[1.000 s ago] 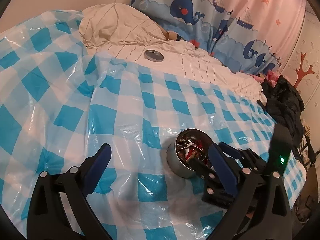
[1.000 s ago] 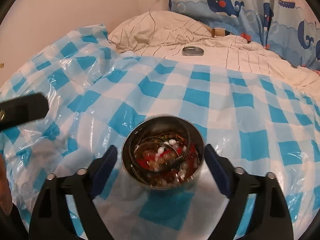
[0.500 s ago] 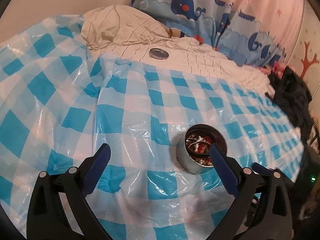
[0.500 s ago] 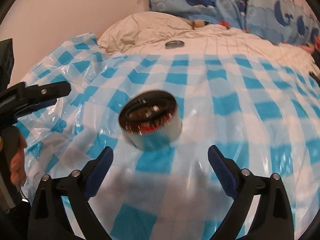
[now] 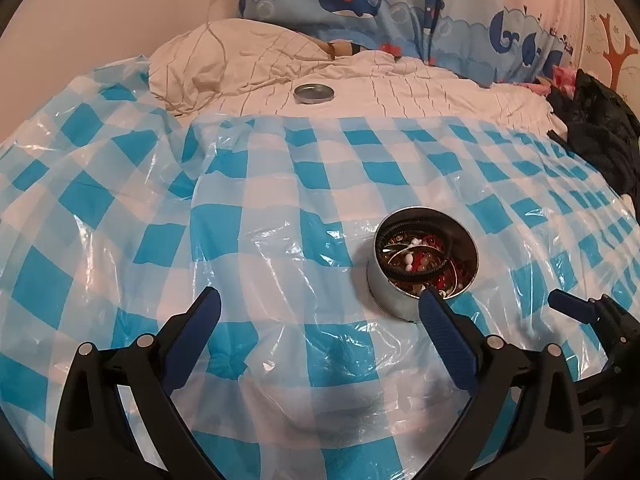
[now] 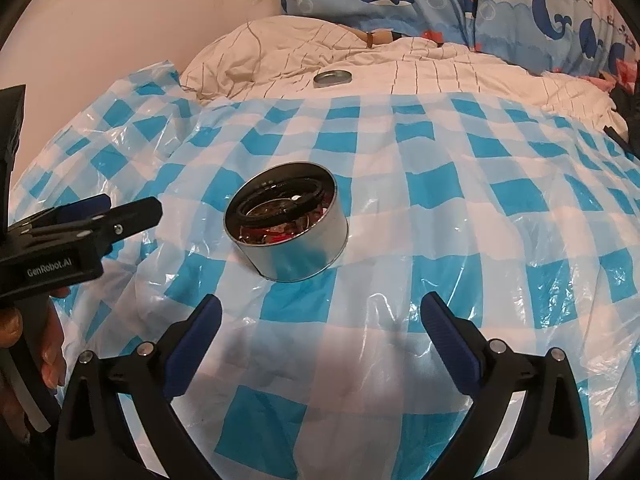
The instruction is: Organize jewelry
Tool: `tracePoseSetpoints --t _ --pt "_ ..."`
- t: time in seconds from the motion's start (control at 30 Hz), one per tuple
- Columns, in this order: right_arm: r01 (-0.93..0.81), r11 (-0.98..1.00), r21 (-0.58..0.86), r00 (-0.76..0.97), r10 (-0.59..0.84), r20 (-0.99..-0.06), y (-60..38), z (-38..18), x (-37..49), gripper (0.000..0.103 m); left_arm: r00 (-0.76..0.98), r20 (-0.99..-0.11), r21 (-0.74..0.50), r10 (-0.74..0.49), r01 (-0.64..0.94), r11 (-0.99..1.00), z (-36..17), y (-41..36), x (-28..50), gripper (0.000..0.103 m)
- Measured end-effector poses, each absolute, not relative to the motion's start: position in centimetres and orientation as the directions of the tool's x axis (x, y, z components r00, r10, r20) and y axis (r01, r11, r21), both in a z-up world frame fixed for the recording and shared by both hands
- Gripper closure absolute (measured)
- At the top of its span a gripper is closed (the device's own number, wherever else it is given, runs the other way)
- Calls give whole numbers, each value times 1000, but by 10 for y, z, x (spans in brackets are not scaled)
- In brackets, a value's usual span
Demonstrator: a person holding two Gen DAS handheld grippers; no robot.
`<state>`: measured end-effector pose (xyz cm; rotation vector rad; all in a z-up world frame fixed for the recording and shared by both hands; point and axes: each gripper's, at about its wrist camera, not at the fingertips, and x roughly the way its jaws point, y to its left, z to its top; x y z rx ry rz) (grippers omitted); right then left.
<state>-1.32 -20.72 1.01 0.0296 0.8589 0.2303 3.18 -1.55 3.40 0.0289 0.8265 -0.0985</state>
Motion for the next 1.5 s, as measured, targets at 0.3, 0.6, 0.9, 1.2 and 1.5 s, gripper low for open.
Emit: tracePoseSetpoints --t 0.3,0.6,0.9,1.2,1.5 --pt "-187 977 99 617 195 -762 -203 6 -13 8 678 -731 -21 -76 89 996 37 -18 30 8" --pt "-186 980 70 629 173 -758 -201 12 -18 8 663 -739 -67 -119 104 992 37 -22 25 8" --pt "-137 989 52 636 128 -761 -211 12 -23 8 656 -735 -163 -174 78 984 47 -16 17 8" --pt "-109 990 92 632 141 -762 -215 12 -36 8 643 -749 -167 -157 46 985 53 -10 4 8" --pt "-100 989 112 621 150 -769 -214 4 -32 8 630 -772 -80 -83 33 996 48 -12 7 8"
